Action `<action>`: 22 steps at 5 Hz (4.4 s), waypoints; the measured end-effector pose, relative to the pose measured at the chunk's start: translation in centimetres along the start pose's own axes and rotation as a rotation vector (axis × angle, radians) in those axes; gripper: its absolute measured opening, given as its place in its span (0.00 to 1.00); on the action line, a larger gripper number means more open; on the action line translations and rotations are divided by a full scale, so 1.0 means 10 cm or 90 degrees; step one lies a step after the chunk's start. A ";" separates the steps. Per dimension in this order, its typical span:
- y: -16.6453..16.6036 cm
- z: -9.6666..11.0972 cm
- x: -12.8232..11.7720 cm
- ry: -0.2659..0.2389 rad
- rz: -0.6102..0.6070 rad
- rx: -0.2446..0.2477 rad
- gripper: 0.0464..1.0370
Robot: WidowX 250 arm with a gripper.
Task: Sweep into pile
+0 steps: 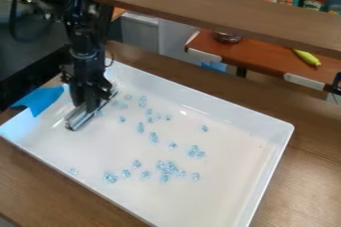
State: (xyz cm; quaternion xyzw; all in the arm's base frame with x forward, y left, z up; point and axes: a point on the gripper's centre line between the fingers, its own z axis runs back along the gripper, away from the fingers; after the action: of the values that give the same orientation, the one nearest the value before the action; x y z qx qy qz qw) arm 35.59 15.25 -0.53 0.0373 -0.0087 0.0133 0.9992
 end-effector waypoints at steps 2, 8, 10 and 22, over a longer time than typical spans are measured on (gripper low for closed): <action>-0.38 0.01 0.10 0.016 0.001 -0.034 0.30; -1.86 0.12 0.21 0.045 -0.041 -0.122 0.30; -2.15 0.15 0.26 0.051 -0.053 -0.130 0.30; -0.64 0.07 -0.62 0.125 0.086 0.155 0.30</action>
State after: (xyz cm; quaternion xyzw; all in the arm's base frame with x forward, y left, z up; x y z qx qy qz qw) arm 29.60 8.64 -0.43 0.1557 0.0884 0.0852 0.9801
